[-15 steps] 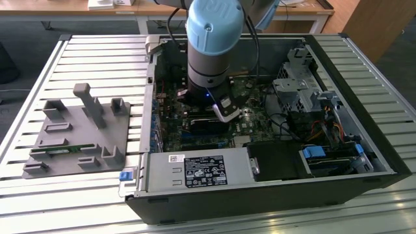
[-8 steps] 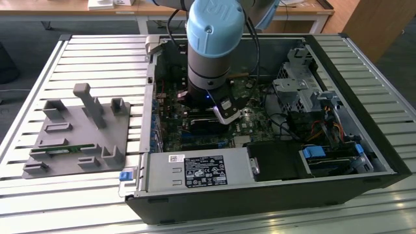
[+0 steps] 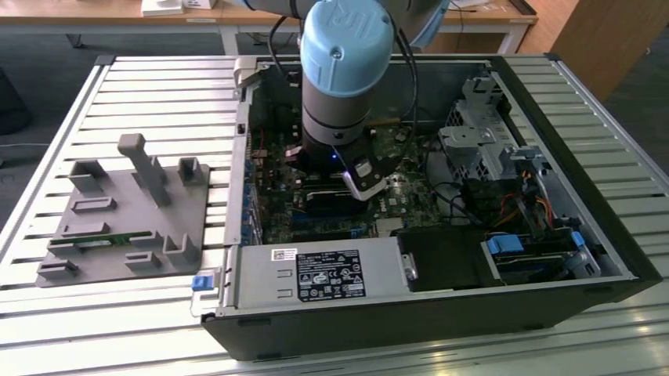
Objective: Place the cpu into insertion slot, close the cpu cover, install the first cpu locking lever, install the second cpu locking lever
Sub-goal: 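Install the second cpu locking lever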
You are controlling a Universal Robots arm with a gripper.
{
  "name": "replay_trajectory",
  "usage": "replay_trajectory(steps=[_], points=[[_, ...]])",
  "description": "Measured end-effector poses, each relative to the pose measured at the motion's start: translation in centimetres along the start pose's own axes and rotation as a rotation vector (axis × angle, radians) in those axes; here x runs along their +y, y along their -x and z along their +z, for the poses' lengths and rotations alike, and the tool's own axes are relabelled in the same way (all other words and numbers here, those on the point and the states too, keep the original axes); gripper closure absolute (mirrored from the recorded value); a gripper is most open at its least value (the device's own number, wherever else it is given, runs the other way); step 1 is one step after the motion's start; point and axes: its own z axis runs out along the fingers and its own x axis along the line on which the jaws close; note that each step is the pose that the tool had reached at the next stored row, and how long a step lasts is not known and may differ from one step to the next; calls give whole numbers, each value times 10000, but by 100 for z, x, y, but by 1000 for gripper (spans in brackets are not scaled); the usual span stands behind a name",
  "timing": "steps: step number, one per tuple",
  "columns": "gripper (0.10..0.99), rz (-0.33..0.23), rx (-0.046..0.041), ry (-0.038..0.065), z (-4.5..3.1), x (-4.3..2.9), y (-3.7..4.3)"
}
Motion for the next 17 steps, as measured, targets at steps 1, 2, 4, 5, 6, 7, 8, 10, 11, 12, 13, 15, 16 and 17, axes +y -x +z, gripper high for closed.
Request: replay_trajectory(steps=[1, 2, 4, 5, 6, 7, 8, 10, 11, 12, 13, 15, 16, 17], points=[[980, 0, 0, 37, 6, -2, 0], [980, -1, 0, 105, 21, -6, 1], [980, -1, 3, 162, 25, -9, 0], [980, -1, 3, 189, 29, -9, 0], [980, -2, 2, 213, 34, -11, 1], [980, -1, 3, 230, 39, -12, 1], [980, -2, 4, 255, 44, -15, 0], [980, -2, 6, 311, 51, -18, -3], [980, -3, 6, 336, 53, -18, -4], [980, -3, 5, 356, 56, -19, -5], [980, -3, 5, 370, 58, -19, -5], [980, -3, 5, 389, 63, -21, -6], [980, -2, 5, 395, 65, -22, -7], [980, -2, 6, 399, 68, -23, -8]])
